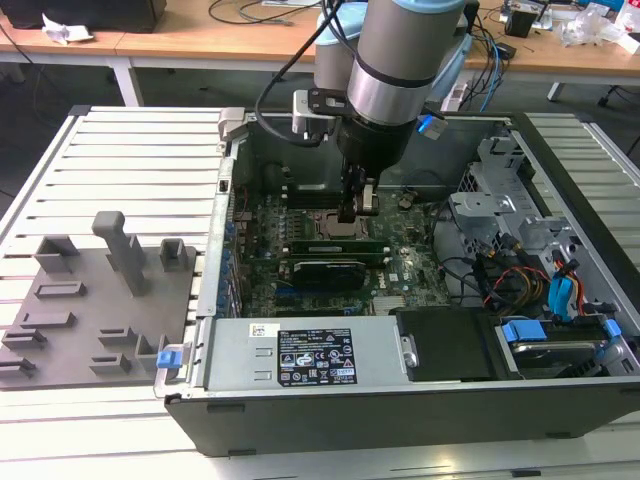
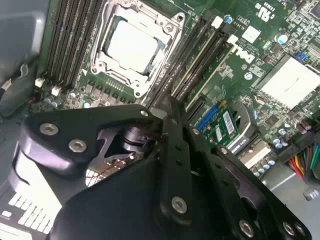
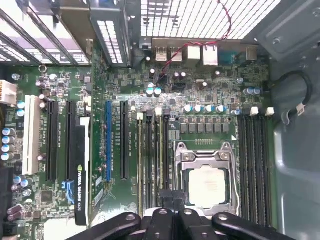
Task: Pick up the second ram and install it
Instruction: 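Insert the second ram into the second slot, then press down the second ram until it locks into place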
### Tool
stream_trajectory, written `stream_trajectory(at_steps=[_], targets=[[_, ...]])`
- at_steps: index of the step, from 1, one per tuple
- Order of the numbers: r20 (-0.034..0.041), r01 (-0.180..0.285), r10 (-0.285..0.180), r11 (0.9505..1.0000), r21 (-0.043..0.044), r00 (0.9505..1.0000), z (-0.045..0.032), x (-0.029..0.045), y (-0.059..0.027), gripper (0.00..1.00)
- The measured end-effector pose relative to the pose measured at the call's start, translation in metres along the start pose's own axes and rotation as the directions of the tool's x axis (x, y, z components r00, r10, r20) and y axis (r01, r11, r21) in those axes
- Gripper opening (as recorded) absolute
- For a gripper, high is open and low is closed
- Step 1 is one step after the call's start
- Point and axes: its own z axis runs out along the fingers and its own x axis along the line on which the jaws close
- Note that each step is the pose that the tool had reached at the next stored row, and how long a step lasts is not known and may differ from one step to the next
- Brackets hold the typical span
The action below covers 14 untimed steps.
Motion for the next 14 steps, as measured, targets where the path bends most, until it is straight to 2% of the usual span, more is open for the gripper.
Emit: stream_trajectory(at_steps=[10,11,12,13,14], targets=[[-0.0001,0.000,0.000,1.0000,-0.0001,1.0000,-0.0008,0.0000,-0.0005,0.11],[-0.0004,0.000,0.000,1.0000,-0.0005,1.0000,-0.0011,-0.0001,-0.0042,0.11],[-0.0016,-0.001,0.001,1.0000,-0.0048,1.0000,-0.0006,-0.0002,-0.0172,0.11],[-0.0020,-0.001,0.001,1.0000,-0.0087,1.0000,0.0048,0.0001,-0.0357,0.11],[-0.0020,-0.001,0.001,1.0000,-0.0088,1.0000,0.0069,0.0002,-0.0401,0.11]])
